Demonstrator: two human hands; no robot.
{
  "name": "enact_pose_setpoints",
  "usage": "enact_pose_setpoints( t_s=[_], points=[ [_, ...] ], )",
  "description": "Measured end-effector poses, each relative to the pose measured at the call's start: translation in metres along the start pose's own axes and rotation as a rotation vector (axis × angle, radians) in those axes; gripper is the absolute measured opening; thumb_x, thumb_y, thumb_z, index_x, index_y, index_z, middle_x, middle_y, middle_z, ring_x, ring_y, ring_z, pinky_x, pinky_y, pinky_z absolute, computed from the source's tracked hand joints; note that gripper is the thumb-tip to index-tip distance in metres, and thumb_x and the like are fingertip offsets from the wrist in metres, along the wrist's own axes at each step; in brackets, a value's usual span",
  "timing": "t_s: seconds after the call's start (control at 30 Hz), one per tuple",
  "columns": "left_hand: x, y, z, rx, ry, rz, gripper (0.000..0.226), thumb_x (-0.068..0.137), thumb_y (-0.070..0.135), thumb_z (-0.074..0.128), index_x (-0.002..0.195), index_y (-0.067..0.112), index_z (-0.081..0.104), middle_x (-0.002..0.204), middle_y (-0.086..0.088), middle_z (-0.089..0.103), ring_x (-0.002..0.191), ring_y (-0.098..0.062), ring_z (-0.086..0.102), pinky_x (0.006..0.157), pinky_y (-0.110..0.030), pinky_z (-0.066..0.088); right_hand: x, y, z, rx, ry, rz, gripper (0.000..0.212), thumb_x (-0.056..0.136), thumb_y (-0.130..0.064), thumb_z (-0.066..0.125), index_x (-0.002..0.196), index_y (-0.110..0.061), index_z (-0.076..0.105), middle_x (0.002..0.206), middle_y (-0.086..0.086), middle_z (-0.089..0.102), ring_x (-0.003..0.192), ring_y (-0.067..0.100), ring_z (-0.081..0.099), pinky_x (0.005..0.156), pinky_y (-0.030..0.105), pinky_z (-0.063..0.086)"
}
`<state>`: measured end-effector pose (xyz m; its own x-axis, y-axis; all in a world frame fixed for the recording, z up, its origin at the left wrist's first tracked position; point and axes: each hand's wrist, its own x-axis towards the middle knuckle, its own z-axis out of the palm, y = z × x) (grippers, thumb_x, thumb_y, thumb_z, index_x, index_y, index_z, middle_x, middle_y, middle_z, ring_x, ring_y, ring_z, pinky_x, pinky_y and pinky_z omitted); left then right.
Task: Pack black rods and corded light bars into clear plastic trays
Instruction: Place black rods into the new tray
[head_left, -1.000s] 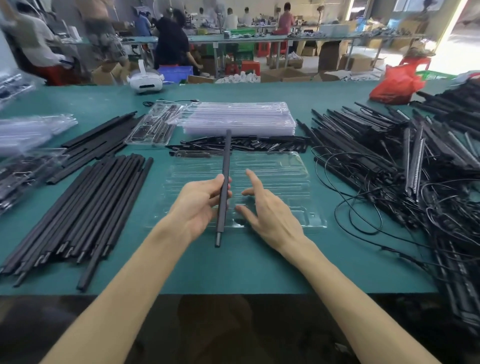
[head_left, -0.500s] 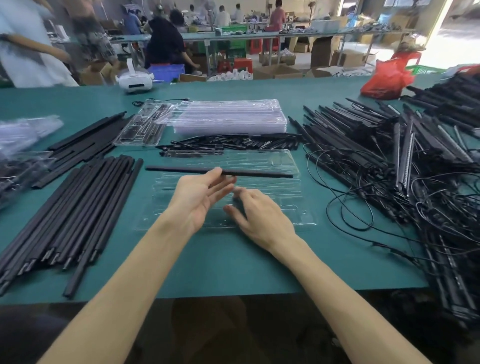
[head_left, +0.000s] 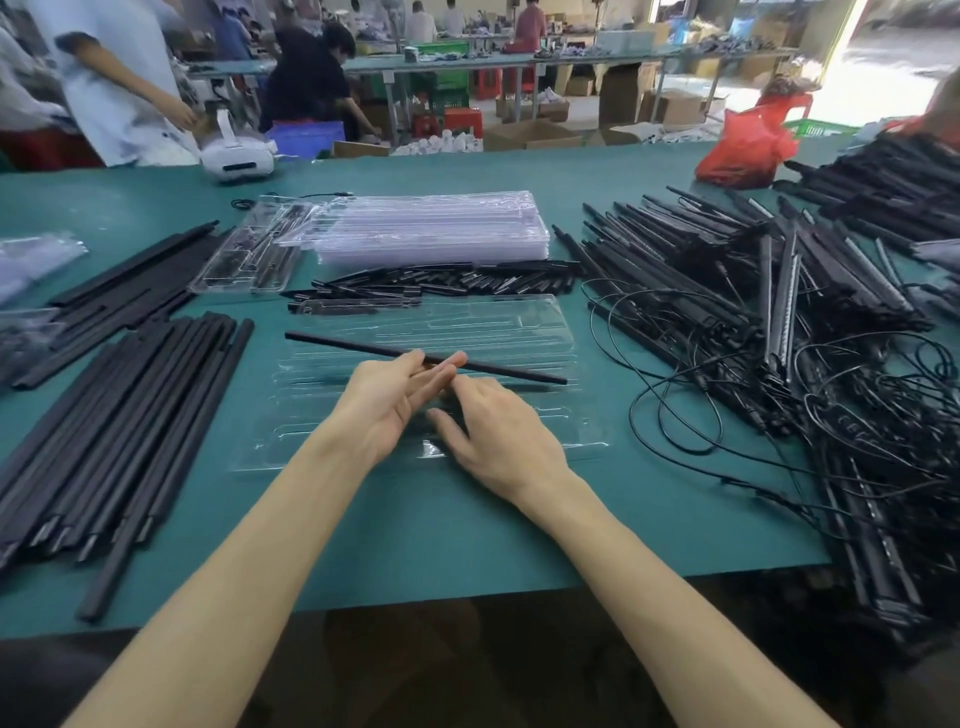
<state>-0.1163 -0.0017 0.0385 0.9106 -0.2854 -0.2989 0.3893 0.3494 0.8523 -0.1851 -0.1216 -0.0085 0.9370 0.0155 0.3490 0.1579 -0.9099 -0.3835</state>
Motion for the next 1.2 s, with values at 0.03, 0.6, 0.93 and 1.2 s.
enact_pose_setpoints(
  t_s=[0.03, 0.6, 0.93, 1.2],
  points=[
    [0.001, 0.001, -0.002, 0.000, -0.020, -0.007, 0.006, 0.105, 0.000, 0.042, 0.104, -0.004, 0.047, 0.108, -0.030, 0.071, 0.092, -0.025, 0.075, 0.074, -0.022, 0.061, 0.000, 0.000, 0.000, -0.007, 0.002, -0.004, 0.036, 0.102, -0.041, 0.048, 0.118, -0.010, 0.058, 0.116, 0.008, 0.066, 0.112, 0.023, 0.055, 0.090, 0.030, 0.038],
    [0.033, 0.001, -0.038, 1.533, -0.061, 0.764, 0.023, 0.091, 0.018, 0.072, 0.114, 0.019, 0.073, 0.118, -0.004, 0.060, 0.118, -0.023, 0.053, 0.105, -0.042, 0.042, -0.003, -0.001, -0.001, 0.024, 0.032, -0.021, 0.027, 0.100, -0.022, 0.047, 0.119, -0.013, 0.065, 0.119, 0.004, 0.066, 0.114, 0.021, 0.054, 0.094, 0.028, 0.038],
    [0.029, -0.010, -0.037, 1.542, -0.062, 0.878, 0.011, 0.093, 0.012, 0.069, 0.102, 0.010, 0.075, 0.103, -0.005, 0.065, 0.104, -0.026, 0.056, 0.094, -0.043, 0.045, -0.003, 0.003, 0.000, 0.044, 0.019, -0.009, 0.027, 0.101, -0.023, 0.046, 0.119, -0.015, 0.063, 0.119, 0.000, 0.064, 0.115, 0.017, 0.052, 0.093, 0.029, 0.042],
    [0.024, -0.019, -0.040, 1.654, -0.023, 0.868, 0.015, 0.100, 0.018, 0.055, 0.111, 0.015, 0.065, 0.112, -0.002, 0.060, 0.107, -0.026, 0.052, 0.091, -0.044, 0.043, -0.009, 0.000, -0.007, 0.051, -0.010, -0.005, 0.025, 0.101, -0.025, 0.047, 0.120, -0.019, 0.063, 0.117, -0.004, 0.064, 0.114, 0.015, 0.052, 0.093, 0.030, 0.043]
  ],
)
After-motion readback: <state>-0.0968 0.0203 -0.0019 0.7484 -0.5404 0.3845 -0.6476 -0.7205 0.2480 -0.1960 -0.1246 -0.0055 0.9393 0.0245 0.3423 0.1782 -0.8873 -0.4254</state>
